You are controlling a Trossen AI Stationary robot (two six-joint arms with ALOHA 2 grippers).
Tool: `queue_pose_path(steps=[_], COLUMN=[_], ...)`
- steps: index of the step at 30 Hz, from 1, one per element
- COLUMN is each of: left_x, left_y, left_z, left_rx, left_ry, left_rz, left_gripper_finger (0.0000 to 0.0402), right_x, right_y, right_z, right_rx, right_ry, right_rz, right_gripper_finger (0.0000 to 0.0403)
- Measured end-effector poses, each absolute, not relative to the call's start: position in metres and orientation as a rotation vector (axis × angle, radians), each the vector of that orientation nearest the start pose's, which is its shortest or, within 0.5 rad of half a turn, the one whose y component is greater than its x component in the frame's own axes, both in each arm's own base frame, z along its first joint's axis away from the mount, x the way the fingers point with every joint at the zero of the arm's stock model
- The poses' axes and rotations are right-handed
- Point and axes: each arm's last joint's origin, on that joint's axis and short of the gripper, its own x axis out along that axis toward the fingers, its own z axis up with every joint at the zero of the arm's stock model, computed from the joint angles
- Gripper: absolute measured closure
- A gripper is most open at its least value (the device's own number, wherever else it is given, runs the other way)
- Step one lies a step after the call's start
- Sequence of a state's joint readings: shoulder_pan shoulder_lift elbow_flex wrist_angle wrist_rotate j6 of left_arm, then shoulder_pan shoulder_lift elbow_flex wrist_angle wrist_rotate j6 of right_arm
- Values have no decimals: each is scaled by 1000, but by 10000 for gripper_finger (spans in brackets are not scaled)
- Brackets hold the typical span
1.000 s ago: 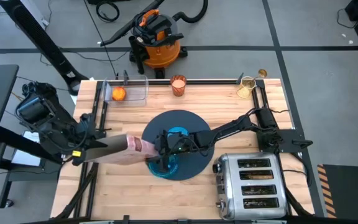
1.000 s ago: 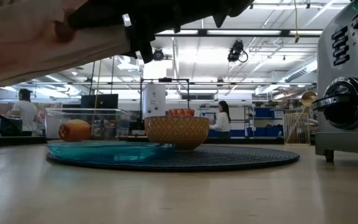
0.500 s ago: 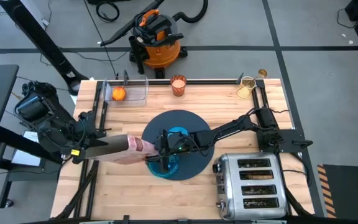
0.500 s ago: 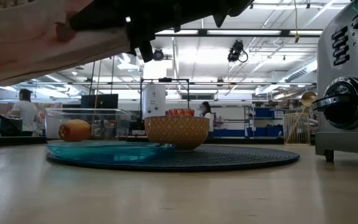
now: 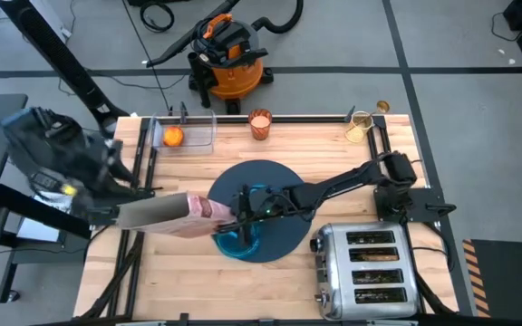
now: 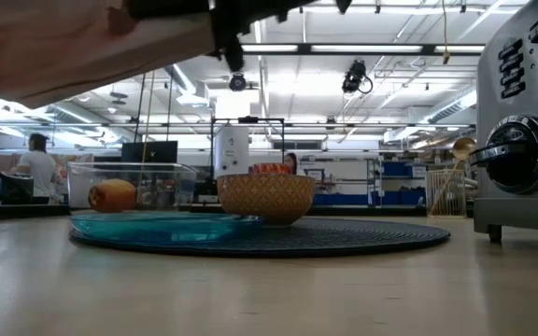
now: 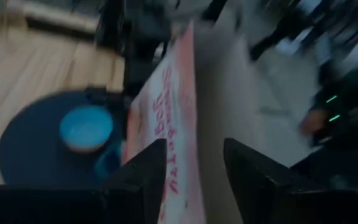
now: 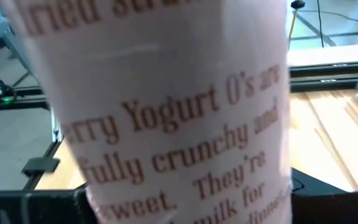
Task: Arrange a breakfast setting
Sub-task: Pour the cereal from the box into the bowl
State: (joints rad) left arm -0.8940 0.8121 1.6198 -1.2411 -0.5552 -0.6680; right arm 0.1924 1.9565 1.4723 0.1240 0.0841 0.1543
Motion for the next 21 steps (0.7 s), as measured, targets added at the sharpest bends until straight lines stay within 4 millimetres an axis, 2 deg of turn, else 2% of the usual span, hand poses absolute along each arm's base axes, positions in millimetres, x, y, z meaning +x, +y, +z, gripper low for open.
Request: queue_pose_path(steps=[5,8,12,15,21], left_x=[27,25,27,27,34], left_y=[-7,-2,-1,-1,-8], left_z=[506,516,519,520,514], left_rx=[-403,-372,-278,-272,-248], left_ry=[244,162,101,91,108], left_rz=[-225,-189,-124,-91,-59], left_gripper_finger=[233,232,232,223,171], right_x=[422,402,373,349,311], right_y=[84,83,80,76,65], right_z=[287,313,351,376,413], right_rx=[98,107,153,184,194], right_ry=[405,404,360,330,250], right_rz=[91,97,104,100,48], right_gripper_finger=[197,197,197,197,197])
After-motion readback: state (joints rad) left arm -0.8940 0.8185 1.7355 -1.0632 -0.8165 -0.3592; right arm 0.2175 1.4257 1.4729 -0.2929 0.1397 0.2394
